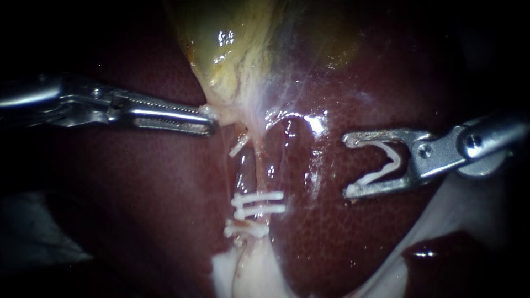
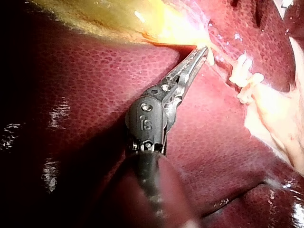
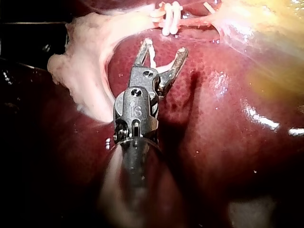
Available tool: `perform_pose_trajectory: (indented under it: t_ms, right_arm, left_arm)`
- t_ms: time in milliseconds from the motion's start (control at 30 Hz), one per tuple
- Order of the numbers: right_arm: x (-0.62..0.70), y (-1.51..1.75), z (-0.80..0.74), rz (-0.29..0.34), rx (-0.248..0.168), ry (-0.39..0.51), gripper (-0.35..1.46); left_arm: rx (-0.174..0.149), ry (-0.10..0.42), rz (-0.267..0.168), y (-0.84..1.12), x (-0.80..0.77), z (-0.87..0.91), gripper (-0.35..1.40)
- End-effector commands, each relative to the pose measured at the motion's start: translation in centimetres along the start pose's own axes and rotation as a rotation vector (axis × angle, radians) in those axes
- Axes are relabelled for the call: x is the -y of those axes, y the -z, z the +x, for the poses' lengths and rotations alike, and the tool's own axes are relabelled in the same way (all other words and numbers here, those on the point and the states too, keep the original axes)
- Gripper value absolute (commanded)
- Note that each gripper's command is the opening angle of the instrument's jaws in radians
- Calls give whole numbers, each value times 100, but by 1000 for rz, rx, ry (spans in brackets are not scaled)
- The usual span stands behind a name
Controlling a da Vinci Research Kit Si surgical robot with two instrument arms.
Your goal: Clipping third clip right tube
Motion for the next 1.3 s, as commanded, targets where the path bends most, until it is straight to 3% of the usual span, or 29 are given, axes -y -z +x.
perform_pose_trajectory:
  t_ms: [33,200,367,433,667,833,1300]
  right_arm:
    - [0,0,0,0,0,0,50]
    - [0,0,0,3,-1,0,50]
    - [0,-1,0,5,-2,0,50]
    - [-1,-1,1,7,-3,-1,50]
    - [-3,-15,5,16,-10,-9,50]
    - [-9,-45,5,11,-41,-107,50]
    - [-33,-154,-21,14,-61,-267,50]
  left_arm:
    - [0,1,-1,2,0,1,-35]
    - [3,9,-3,30,5,18,-35]
    - [-23,24,21,73,9,37,-35]
    - [-29,22,25,80,7,40,-35]
    - [-30,18,33,76,-2,43,-35]
    - [-30,18,34,76,-4,43,-35]
    - [-30,18,33,73,-10,43,-35]
